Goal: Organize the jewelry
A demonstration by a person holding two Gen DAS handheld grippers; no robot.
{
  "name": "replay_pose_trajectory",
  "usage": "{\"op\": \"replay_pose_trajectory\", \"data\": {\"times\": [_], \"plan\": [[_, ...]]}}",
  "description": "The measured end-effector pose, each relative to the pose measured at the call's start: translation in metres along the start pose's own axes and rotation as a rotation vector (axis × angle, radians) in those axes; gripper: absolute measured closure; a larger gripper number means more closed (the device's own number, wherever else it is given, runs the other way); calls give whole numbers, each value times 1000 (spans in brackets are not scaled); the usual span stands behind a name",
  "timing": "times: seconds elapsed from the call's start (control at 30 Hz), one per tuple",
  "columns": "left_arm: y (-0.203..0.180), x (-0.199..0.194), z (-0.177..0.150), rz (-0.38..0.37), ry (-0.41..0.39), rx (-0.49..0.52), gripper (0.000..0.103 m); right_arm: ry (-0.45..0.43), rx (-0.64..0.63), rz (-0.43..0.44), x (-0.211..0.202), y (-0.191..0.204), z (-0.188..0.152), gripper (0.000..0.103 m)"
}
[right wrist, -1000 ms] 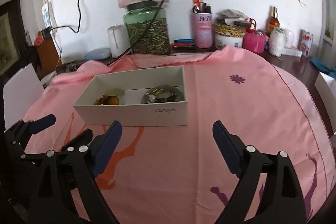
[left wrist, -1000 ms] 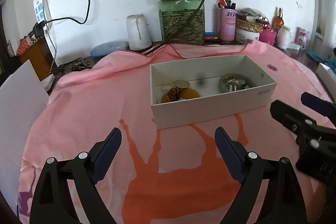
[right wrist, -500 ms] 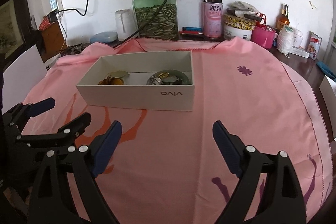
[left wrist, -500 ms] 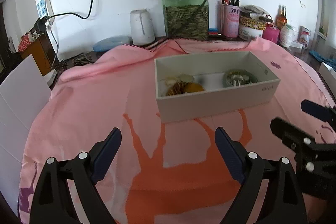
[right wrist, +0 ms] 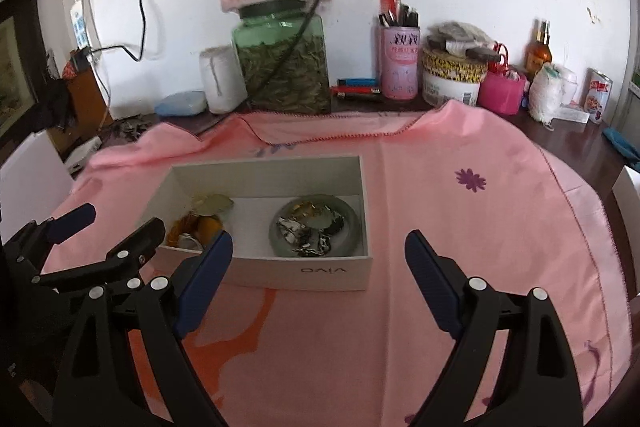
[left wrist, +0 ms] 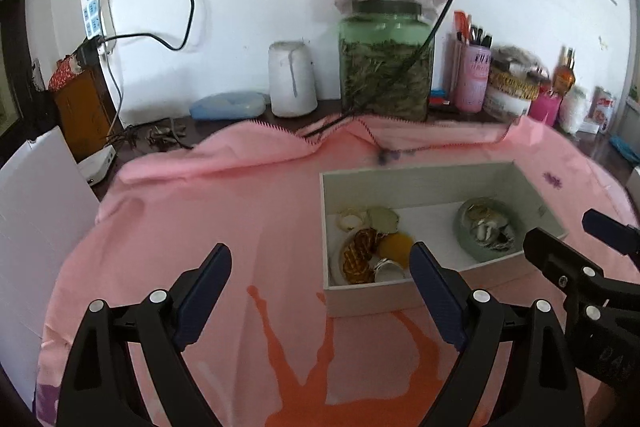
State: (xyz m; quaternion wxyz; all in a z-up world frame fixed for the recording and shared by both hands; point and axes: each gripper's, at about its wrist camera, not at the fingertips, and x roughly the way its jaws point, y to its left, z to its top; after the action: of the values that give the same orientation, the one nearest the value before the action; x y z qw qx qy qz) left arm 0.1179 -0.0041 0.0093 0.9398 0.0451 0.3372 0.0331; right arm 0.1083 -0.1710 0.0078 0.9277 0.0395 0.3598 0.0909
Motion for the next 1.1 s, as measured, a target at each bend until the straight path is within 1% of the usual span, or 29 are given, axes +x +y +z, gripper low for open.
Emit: {"op": "replay_pose_trajectory", "data": {"times": [0.03,0.07,0.1,0.23,0.37,0.5,0.6,1.1], "plan": [[0,0,-1,7,-17,5,14,8,-12,-10,4,1,-3,19],[-1,-1,-1,30,-33,19,14,16,-27,-20,8,2,-5,19],[-1,-1,-1,29,-34,23,14,13,-30,-15,9,2,-7,19],[7,0,-1,-30,-5,-26,14,0,-38,-24,7,2,-7,19],[4,-8,-4,-5,-12,-6,14,-6,-42,-15,2,3,-8,19],[2,-8,-9,-27,31,-16,14,-2,-21,-9,-2,-3,-8,19],[-1,-2,-11,-31,53,3,14,19,-13,-10,2,-5,-9,19],[-2,0,-9,-8,42,27,14,33,-13,-16,7,-7,-7,19]]}}
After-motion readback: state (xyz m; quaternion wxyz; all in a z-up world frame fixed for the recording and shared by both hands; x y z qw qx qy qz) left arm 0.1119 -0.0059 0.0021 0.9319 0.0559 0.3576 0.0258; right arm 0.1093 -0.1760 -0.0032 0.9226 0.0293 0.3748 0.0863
